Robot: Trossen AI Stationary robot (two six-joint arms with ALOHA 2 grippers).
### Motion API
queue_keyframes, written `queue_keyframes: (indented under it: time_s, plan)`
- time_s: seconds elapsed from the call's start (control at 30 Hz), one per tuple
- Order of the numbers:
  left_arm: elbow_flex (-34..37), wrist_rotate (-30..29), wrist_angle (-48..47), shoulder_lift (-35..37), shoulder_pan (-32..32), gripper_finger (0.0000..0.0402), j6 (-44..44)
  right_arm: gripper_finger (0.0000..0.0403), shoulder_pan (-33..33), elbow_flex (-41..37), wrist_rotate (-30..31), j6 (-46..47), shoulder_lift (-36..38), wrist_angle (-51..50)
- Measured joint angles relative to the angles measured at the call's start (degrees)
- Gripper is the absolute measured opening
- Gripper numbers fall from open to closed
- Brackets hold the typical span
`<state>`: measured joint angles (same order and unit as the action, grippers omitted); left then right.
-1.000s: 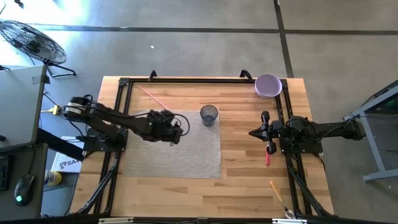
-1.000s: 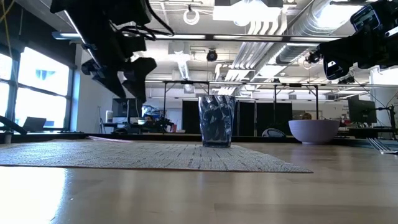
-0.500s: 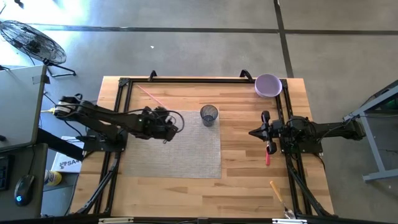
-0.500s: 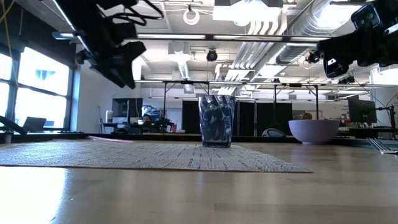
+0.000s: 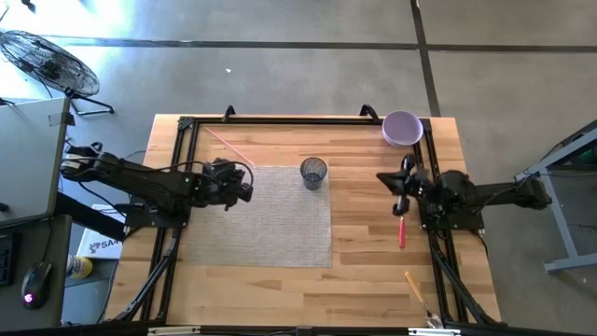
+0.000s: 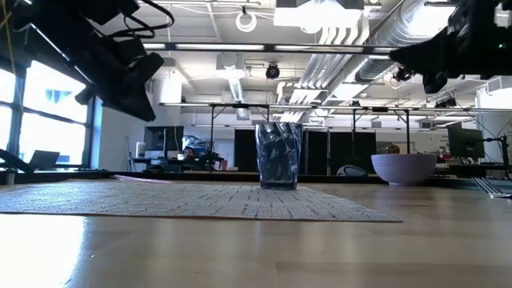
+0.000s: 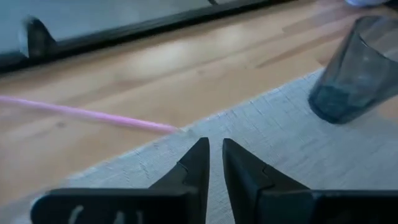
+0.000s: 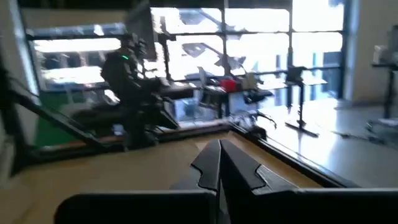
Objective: Pick & Place Utensil
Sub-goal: Put the purple bowl on the gray mat to the bottom left of the blue cup
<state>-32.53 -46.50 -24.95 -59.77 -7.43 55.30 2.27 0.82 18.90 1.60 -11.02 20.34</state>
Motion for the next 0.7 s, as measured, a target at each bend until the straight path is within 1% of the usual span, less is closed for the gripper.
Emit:
queue_keyframes:
  time_s: [0.07,0.13,0.23,0.33,0.4,0.47,0.53,0.63,0.7]
  plan:
    - [1.35,2.08,3.07,-0.08,0.40,0.0036,-0.90,0.0001,-0.01,0.98,2.98,0.73,-3.41,-0.39]
    - [2.09,2.61,5.23,-0.64,0.46,0.0035,-1.03,0.0001,-0.03,2.92,5.97,0.90,-8.04,0.01]
    - [2.27,2.20,5.51,-1.16,0.30,0.0035,-0.52,0.0001,-0.47,6.62,13.92,2.99,-15.40,-3.16]
    - [2.27,2.13,5.43,-1.18,0.30,0.0035,0.05,0.0001,-3.03,12.13,20.25,3.83,-21.99,-10.67]
    - [2.27,2.18,5.43,-1.20,0.30,0.0035,0.05,0.0001,-6.01,16.58,23.09,6.84,-26.07,-17.40]
    - [2.27,3.59,5.36,-1.20,0.30,0.0035,0.07,0.0005,-9.66,21.33,23.54,11.09,-30.24,-26.51]
    - [2.27,6.62,5.32,-1.20,0.30,0.0035,0.07,0.0015,-13.46,26.32,22.35,14.08,-34.22,-34.09]
    - [2.27,11.98,5.34,-1.20,0.30,0.0035,0.10,0.0043,-18.64,32.86,19.28,14.93,-40.21,-40.90]
    - [2.27,15.94,5.36,-1.20,0.30,0.0035,0.10,0.0067,-21.46,36.29,17.24,14.92,-44.00,-43.20]
